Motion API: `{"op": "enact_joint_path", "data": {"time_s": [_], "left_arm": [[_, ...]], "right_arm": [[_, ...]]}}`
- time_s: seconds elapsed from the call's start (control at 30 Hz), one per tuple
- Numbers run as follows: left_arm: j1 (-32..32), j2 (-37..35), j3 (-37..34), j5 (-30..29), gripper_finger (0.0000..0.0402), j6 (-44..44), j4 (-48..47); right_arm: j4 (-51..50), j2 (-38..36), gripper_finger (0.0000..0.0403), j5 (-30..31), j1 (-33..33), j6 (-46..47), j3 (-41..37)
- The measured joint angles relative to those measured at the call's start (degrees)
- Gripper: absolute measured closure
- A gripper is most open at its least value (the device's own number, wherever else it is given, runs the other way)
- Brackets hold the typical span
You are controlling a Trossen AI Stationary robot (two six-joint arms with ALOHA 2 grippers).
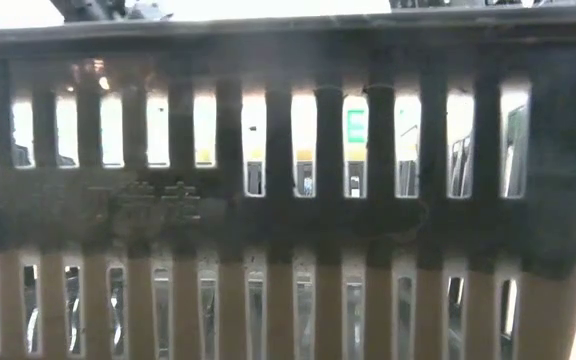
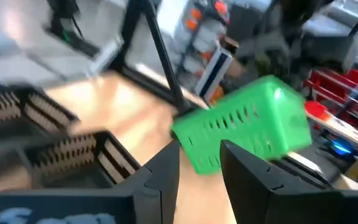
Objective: Stack baskets on shelf by color
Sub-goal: Stack the green bin on top of the other green bins on the shelf
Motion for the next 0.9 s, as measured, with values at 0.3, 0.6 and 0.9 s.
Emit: {"op": "enact_joint_path", "data": {"time_s": [0.3, 0.6, 0.9], "left_arm": [[7.17, 4.16, 0.00, 1.81, 0.0396, 7.94, 5.14], [9.56, 5.45, 0.00, 2.24, 0.0384, 9.70, 7.31], [9.94, 7.61, 0.04, 1.17, 0.0395, 14.50, 12.16]], "right_arm": [[-48.96, 0.06, 0.0291, 22.12, 4.25, -14.04, 21.41], [-58.27, 2.74, 0.0289, 26.24, 8.33, -23.73, 33.58], [-58.31, 17.92, 0.0216, 51.45, 10.98, -42.79, 42.71]]}}
